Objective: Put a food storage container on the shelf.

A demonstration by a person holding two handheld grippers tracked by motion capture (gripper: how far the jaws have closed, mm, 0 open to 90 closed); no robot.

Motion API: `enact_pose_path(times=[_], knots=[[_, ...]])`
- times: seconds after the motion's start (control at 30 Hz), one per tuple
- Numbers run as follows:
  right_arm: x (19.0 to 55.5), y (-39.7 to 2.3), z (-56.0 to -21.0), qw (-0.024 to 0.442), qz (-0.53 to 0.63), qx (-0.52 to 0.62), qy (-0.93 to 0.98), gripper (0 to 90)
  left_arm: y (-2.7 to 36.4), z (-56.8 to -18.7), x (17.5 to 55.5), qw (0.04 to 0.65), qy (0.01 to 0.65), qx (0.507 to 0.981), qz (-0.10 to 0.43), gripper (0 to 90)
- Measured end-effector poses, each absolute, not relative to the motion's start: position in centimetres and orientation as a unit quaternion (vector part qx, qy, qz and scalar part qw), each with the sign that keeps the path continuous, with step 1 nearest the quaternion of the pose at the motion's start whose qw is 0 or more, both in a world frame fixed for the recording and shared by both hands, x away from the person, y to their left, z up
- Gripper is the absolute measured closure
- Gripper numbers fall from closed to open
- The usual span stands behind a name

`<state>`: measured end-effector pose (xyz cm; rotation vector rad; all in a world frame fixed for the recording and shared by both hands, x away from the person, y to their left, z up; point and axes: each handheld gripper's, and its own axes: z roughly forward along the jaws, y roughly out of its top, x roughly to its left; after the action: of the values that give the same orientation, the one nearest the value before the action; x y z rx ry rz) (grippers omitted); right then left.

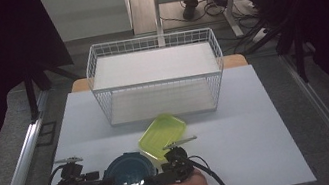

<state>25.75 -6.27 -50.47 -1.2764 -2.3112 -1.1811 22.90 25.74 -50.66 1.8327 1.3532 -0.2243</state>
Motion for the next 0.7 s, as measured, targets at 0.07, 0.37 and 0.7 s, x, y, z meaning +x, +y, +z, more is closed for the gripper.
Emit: enact_pose_path(times=[0.07, 0.37, 0.7], knots=[[25.7, -6.1, -50.6, 0.131, -0.403, -0.442, -0.791, 9.9, 25.7, -50.7, 22.9, 0.415, 0.537, 0.728, -0.096, 7.2], [25.3, -5.5, -51.5, 0.163, -0.398, -0.461, -0.776, 9.3, 25.2, -51.5, 23.0, 0.417, 0.536, 0.723, -0.128, 10.0], [25.2, -5.0, -51.8, 0.200, -0.398, -0.477, -0.758, 18.7, 24.6, -51.8, 23.0, 0.413, 0.538, 0.718, -0.157, 18.6]])
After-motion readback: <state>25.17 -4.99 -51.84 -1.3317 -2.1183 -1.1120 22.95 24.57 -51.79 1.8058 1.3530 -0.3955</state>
